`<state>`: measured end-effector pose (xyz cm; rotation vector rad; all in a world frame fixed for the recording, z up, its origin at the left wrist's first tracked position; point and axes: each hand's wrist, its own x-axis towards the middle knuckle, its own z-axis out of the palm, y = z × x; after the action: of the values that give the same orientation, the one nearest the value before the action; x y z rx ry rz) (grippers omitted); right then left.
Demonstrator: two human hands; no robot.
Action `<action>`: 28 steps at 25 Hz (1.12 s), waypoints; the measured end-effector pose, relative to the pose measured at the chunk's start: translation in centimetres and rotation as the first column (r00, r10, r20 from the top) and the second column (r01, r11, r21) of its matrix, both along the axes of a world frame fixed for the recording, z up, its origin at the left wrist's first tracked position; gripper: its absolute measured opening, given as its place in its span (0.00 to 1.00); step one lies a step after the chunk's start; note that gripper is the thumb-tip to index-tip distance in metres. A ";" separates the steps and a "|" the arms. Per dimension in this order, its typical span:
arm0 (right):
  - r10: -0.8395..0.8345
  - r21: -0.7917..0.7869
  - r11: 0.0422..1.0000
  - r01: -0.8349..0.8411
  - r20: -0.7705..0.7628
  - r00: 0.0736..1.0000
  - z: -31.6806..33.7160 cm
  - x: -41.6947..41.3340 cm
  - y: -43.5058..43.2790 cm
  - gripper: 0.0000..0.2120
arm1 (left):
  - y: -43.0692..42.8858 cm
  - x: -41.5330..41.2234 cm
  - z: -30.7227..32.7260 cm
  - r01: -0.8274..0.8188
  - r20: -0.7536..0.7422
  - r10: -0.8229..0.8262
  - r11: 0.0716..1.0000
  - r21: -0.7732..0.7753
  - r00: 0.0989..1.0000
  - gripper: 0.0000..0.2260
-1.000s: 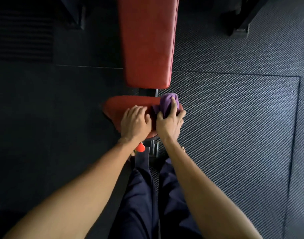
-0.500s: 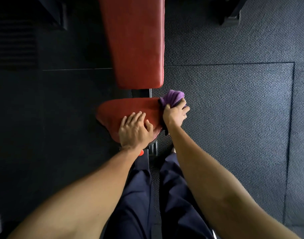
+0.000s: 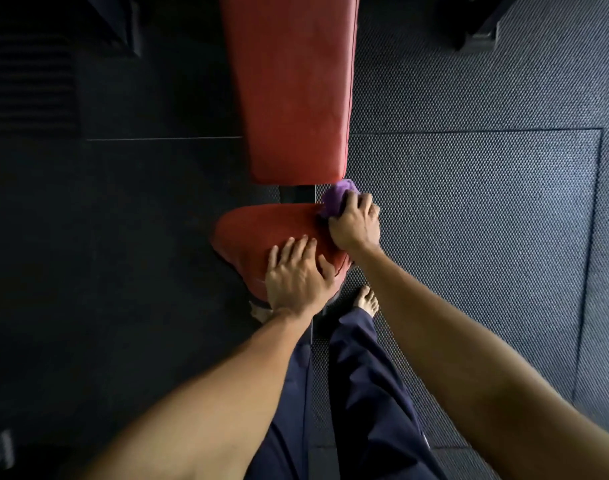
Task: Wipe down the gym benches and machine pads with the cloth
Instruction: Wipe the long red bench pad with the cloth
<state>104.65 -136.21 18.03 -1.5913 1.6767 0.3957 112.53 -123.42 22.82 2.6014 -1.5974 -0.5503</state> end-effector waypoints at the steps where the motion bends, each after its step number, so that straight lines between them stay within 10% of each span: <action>1: 0.057 -0.036 0.998 -0.056 0.046 0.997 1.1 0.2 0.9 0.32 | 0.0 0.0 0.2 0.000 -0.013 0.000 1.000 0.004 1.000 0.22; 13: 0.513 0.004 0.853 -0.521 0.166 0.842 -3.4 2.9 -1.9 0.22 | -0.4 0.2 0.3 -0.015 -0.045 0.017 0.998 0.060 0.999 0.22; 21: 0.326 -0.038 0.945 -0.324 0.109 0.939 -0.7 -1.1 -0.8 0.18 | -0.5 0.3 0.6 -0.026 -0.055 0.028 0.999 0.036 0.998 0.21; 28: 0.510 0.008 0.854 -0.520 0.182 0.841 -5.1 2.4 -4.4 0.15 | -0.5 0.2 0.5 -0.021 -0.023 0.022 0.999 0.046 1.000 0.21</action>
<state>107.04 -140.61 12.93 -1.9665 1.0748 0.5487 112.78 -123.94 23.30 2.6313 -1.5672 -0.6212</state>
